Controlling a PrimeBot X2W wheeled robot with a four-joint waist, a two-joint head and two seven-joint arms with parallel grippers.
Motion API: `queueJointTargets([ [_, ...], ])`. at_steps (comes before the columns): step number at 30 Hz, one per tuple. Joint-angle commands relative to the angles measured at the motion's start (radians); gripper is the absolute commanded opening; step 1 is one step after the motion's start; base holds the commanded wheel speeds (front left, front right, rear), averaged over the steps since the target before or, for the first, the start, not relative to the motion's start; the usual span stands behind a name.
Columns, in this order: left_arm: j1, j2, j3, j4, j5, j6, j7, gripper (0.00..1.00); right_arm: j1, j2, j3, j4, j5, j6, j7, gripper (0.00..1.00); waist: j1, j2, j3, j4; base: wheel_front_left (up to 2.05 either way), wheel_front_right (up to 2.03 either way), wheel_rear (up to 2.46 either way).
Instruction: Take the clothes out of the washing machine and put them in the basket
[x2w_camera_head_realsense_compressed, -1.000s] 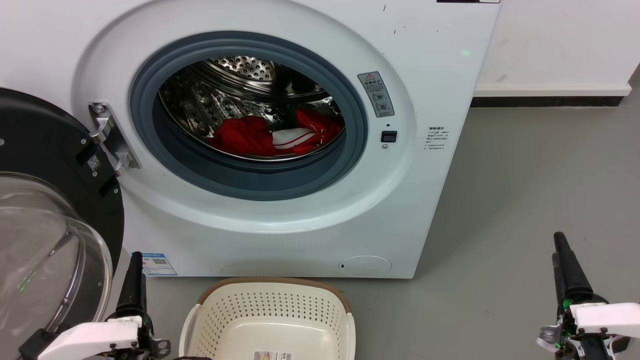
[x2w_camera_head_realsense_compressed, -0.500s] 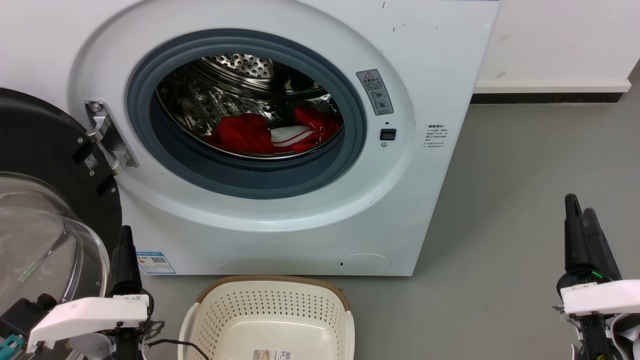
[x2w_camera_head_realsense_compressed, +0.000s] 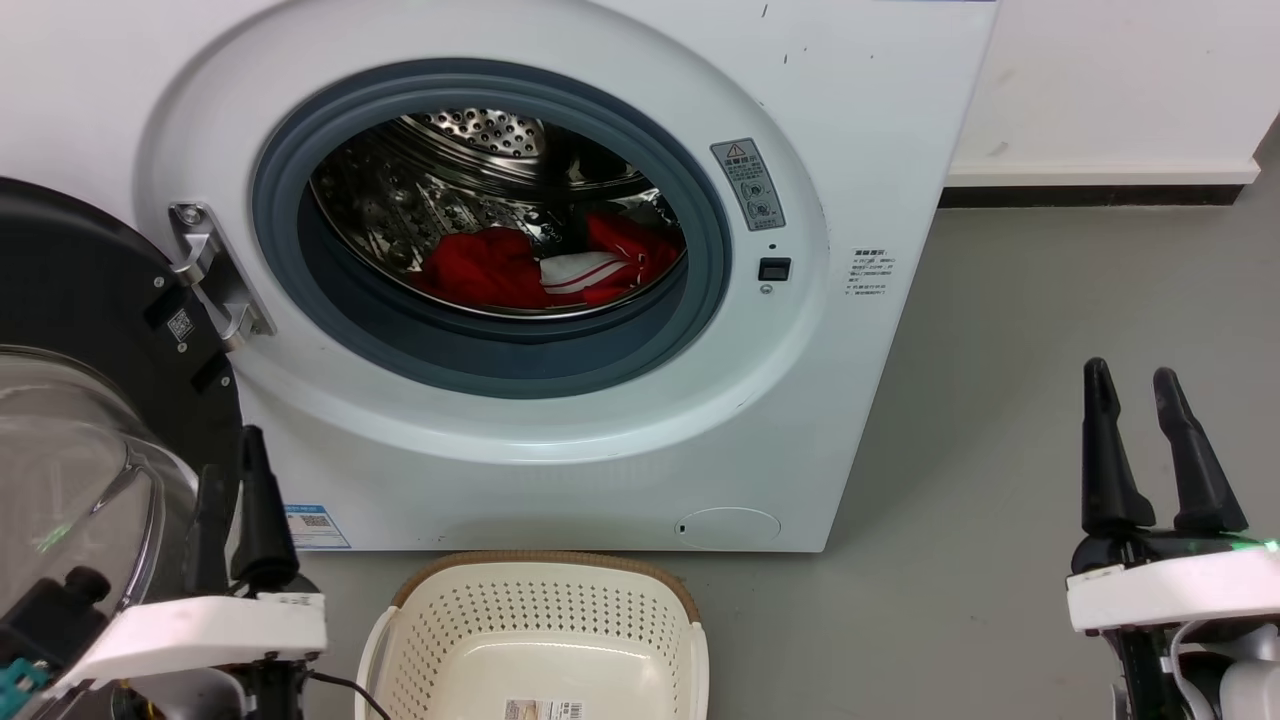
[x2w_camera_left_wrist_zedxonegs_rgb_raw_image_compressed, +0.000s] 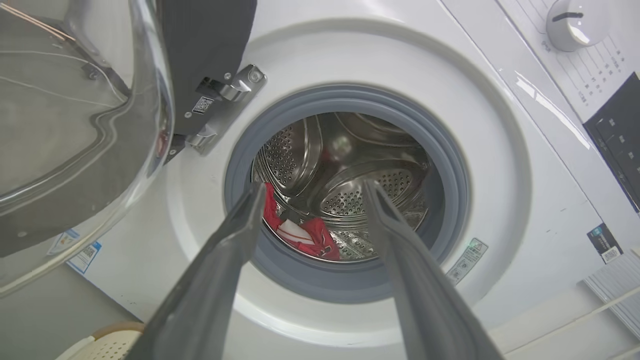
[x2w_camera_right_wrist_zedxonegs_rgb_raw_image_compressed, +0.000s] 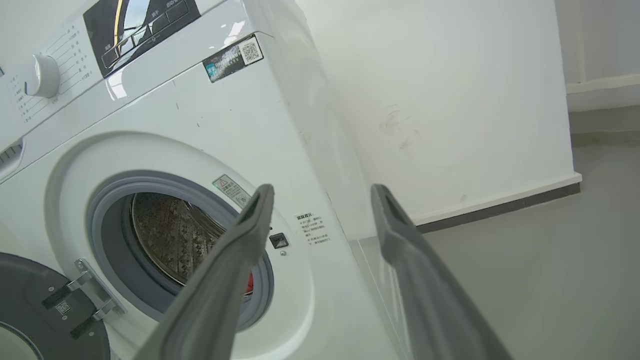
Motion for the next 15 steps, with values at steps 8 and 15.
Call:
queueJointTargets([
  [8,0.014,0.002,-0.091,-0.078,0.224,0.047,-0.032,1.00,0.010,-0.006,0.042,-0.053,-0.168,0.000,-0.034,1.00,0.0000,0.0000,0.001,-0.004,0.00,0.00,0.00],
  [15,0.027,0.023,-0.161,-0.088,0.355,0.085,-0.052,1.00,0.032,-0.007,0.070,-0.048,-0.270,0.000,-0.053,1.00,0.0000,0.0000,0.001,-0.007,0.00,0.00,0.00],
])
